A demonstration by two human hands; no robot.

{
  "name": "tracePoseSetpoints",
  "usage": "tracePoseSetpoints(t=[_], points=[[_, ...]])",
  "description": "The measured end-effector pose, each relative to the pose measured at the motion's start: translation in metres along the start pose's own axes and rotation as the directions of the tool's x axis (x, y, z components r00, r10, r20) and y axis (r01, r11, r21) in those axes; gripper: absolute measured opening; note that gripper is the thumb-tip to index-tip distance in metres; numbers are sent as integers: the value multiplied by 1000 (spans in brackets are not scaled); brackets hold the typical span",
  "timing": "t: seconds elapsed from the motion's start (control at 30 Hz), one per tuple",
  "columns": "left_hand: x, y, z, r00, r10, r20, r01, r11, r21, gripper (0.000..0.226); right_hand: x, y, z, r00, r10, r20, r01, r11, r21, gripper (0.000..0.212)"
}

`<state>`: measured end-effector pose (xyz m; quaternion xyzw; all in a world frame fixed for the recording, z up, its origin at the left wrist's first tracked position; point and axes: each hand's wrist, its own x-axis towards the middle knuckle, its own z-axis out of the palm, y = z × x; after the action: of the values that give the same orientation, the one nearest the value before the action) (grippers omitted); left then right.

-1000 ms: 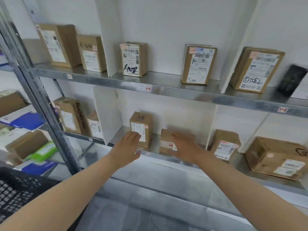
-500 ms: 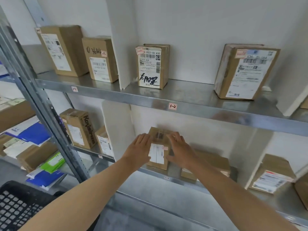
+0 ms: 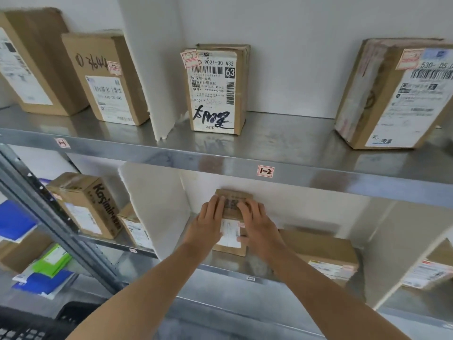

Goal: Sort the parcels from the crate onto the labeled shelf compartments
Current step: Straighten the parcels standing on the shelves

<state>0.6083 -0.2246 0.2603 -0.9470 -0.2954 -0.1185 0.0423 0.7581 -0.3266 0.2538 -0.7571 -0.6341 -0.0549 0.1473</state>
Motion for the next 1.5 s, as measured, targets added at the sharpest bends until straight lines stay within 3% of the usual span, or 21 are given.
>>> tracePoseSetpoints(t=[0.27,0.37,0.53,0.63,0.7,0.8,1.03,1.4,1.5], points=[[6,-3,-3,998,31,-54,-30,999,33,114,0,17,-11,999,-50,0,49,995,86,94],[5,6,-10,987,135,-83,-132,990,44,115,-20,40,-27,999,-16,37,9,983,182,94],[19,61,-16,902,387,-193,-406,911,-68,74,-58,81,-63,971,108,213,-141,979,148,92],[25,99,-12,867,473,-158,-495,855,-158,52,-84,104,-82,943,217,252,-247,964,96,74],[29,118,-7,853,513,-93,-521,839,-154,51,-100,113,-94,920,273,280,-281,960,-12,57],[34,136,5,849,526,41,-522,849,-84,69,-121,122,-101,884,354,304,-318,934,-164,53],[41,153,33,852,493,173,-511,857,74,92,-146,141,-66,858,451,244,-359,869,-341,65],[70,176,48,922,369,119,-372,928,1,93,-134,160,-57,874,466,137,-395,847,-355,86],[64,177,45,936,344,79,-339,938,-69,90,-132,153,-56,898,424,116,-380,882,-279,74]])
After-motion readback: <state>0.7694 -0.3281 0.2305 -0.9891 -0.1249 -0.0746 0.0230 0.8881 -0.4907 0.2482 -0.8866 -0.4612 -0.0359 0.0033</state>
